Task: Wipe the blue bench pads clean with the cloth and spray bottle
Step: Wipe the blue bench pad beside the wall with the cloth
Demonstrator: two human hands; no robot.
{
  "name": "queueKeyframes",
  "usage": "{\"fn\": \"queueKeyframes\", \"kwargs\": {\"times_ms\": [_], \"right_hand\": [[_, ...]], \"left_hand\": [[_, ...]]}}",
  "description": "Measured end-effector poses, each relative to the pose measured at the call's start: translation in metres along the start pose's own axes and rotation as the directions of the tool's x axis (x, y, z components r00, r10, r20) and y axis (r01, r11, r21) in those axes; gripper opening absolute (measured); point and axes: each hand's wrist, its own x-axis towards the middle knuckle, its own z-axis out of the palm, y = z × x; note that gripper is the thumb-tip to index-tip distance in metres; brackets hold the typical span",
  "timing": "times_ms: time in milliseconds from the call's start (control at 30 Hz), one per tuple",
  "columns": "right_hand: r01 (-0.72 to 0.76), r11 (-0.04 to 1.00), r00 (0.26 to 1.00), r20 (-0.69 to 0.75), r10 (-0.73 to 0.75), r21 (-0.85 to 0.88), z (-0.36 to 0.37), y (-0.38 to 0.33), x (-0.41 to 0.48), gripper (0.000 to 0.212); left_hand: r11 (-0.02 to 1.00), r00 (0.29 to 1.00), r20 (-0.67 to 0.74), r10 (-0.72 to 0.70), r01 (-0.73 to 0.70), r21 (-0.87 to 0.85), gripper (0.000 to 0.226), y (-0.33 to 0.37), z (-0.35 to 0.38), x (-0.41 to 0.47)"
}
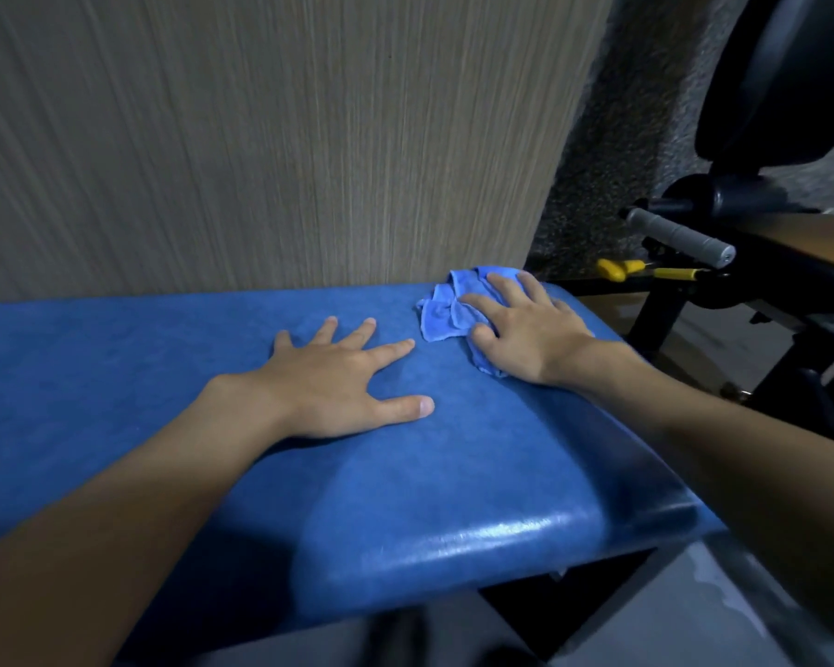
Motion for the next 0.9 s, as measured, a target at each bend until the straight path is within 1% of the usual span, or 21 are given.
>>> {"fn": "queueKeyframes", "kwargs": {"times_ms": [133, 167, 267, 300, 367, 433, 500, 600, 700, 767, 833, 900], "right_hand": [[0.025, 0.998, 1.000, -0.015, -0.026, -0.065, -0.006, -0.002, -0.074, 0.053], [0.030, 0.996, 1.000, -0.004, -0.030, -0.083, -0.008, -0.004, -0.093, 0.057], [0.052, 0.990, 0.999, 0.010, -0.051, -0.135, -0.014, -0.008, -0.144, 0.077], [0.058, 0.988, 0.998, 0.015, -0.056, -0.144, -0.016, -0.008, -0.156, 0.080], [0.071, 0.990, 0.997, 0.034, -0.067, -0.125, -0.020, -0.005, -0.171, 0.080], [0.075, 0.992, 0.997, 0.037, -0.072, -0.099, -0.023, -0.002, -0.173, 0.081], [0.074, 0.991, 0.997, 0.034, -0.070, -0.107, -0.021, -0.003, -0.165, 0.081], [0.063, 0.994, 0.998, 0.031, -0.061, -0.092, -0.016, -0.006, -0.134, 0.078], [0.051, 0.997, 0.999, 0.017, -0.050, -0.059, -0.009, -0.006, -0.084, 0.063], [0.042, 0.998, 0.999, -0.007, -0.043, -0.053, -0.002, -0.006, -0.044, 0.056], [0.036, 0.999, 0.999, -0.017, -0.036, -0.039, 0.004, -0.009, -0.004, 0.054], [0.027, 1.000, 1.000, -0.011, -0.027, -0.017, 0.006, -0.012, 0.028, 0.053]], "left_hand": [[1.000, 1.000, 0.005, -0.004, 0.004, -0.021, 0.108, 0.001, -0.002, -0.002], [1.000, 1.000, 0.008, -0.009, 0.009, -0.029, 0.108, 0.001, -0.003, -0.002], [0.999, 1.000, 0.012, -0.021, 0.021, -0.042, 0.111, 0.003, -0.005, -0.004], [0.999, 1.000, 0.011, -0.023, 0.023, -0.040, 0.112, 0.004, -0.005, -0.004], [0.999, 1.000, -0.005, -0.026, 0.026, -0.031, 0.108, 0.005, -0.005, -0.007], [0.999, 0.999, -0.022, -0.033, 0.032, -0.031, 0.096, 0.004, -0.006, -0.010], [0.998, 0.999, -0.016, -0.046, 0.046, -0.039, 0.088, 0.001, -0.007, -0.013], [0.999, 0.999, 0.026, -0.043, 0.043, 0.010, 0.090, -0.001, -0.003, -0.015], [0.999, 0.999, 0.025, -0.033, 0.032, 0.040, 0.094, -0.001, 0.002, -0.014], [0.998, 0.999, 0.018, -0.031, 0.030, 0.058, 0.094, 0.000, 0.002, -0.012], [0.997, 0.999, 0.016, -0.030, 0.029, 0.069, 0.092, 0.000, 0.003, -0.011], [0.997, 0.999, 0.021, -0.027, 0.025, 0.077, 0.096, 0.000, 0.003, -0.010]]}}
